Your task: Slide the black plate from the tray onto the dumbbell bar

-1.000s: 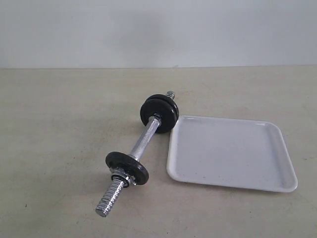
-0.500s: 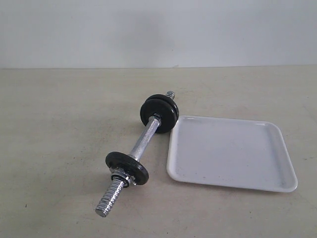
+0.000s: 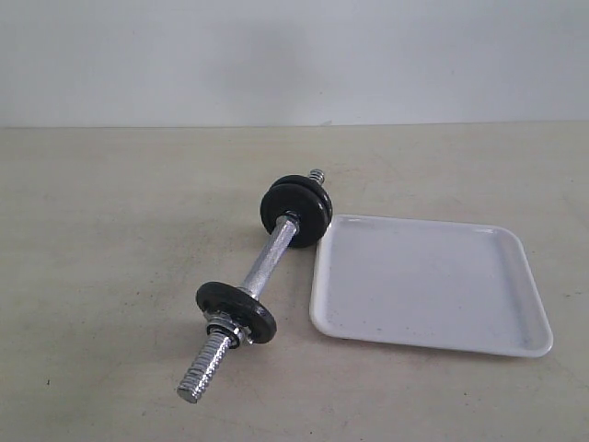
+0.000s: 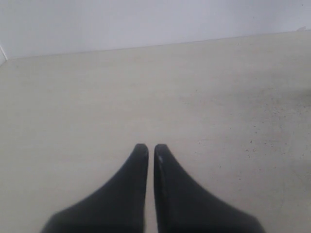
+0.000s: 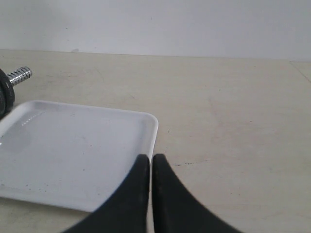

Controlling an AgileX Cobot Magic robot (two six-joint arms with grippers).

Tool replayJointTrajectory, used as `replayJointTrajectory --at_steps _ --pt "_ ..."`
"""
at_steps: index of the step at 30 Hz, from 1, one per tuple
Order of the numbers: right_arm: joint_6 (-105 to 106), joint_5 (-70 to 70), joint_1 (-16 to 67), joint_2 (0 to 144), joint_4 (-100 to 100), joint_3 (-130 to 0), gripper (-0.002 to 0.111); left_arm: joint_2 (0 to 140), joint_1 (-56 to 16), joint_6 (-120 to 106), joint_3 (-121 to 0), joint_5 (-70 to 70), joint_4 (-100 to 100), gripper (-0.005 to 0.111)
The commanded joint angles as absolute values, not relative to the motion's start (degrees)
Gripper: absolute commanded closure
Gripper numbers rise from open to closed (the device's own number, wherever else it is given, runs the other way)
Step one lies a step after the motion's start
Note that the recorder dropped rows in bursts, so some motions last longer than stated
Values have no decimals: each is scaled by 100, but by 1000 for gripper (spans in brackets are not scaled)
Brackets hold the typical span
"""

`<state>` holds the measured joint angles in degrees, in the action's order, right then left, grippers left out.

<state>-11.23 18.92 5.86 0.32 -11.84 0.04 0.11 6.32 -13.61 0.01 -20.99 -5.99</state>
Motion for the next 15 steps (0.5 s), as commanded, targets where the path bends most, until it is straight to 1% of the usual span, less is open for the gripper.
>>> replayJointTrajectory --at_steps 1,8,13,15 --pt "-1158 1846 573 0 -1235 0 108 0 601 -1384 0 -2090 -657 102" --pt "-1157 1846 540 0 -1235 0 108 0 611 -1384 0 -2078 -657 102" --pt "-1157 1846 223 0 -1235 0 108 0 611 -1384 0 -2078 -657 102" --pt "-1157 1846 232 0 -1235 0 108 0 611 -1384 0 -2078 -657 102"
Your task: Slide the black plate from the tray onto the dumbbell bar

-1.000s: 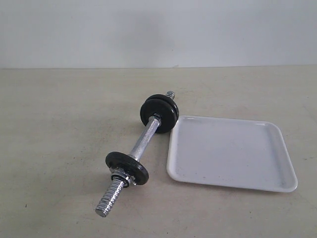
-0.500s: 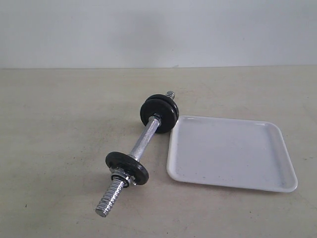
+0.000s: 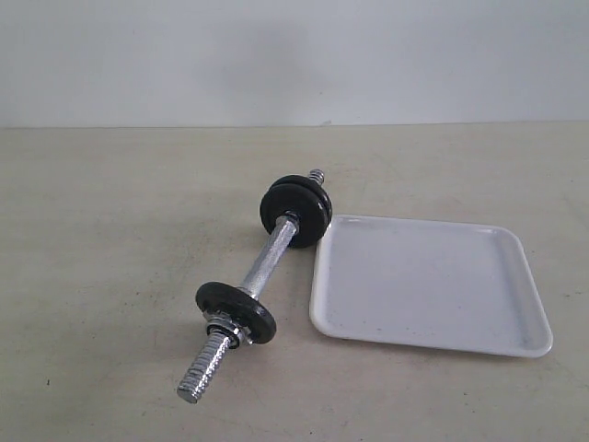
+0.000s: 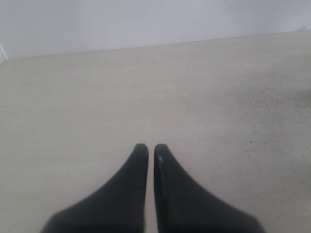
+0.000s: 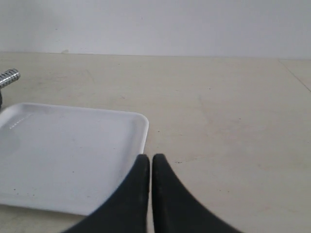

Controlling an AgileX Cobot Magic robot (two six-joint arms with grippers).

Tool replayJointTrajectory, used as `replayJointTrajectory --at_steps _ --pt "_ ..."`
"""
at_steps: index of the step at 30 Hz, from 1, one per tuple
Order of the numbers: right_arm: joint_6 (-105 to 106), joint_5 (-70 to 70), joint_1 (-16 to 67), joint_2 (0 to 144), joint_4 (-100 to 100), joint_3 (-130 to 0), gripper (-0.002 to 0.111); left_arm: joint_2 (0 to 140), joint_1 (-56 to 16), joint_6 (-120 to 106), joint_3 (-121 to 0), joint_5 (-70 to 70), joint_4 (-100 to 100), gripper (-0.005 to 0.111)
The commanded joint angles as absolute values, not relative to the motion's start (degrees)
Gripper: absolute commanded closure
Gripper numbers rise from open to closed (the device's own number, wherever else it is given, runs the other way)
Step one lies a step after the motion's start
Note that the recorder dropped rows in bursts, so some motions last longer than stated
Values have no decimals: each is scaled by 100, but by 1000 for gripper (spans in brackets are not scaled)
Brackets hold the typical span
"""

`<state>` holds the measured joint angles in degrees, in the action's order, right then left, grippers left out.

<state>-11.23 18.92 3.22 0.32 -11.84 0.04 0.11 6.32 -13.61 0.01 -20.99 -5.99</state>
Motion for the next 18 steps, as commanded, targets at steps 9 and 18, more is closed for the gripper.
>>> replayJointTrajectory --at_steps 9,18 --pt "-1157 1846 232 0 -1235 0 108 0 611 -1384 0 -1698 -657 102" --pt "-1157 1846 232 0 -1235 0 108 0 611 -1384 0 -1698 -657 102"
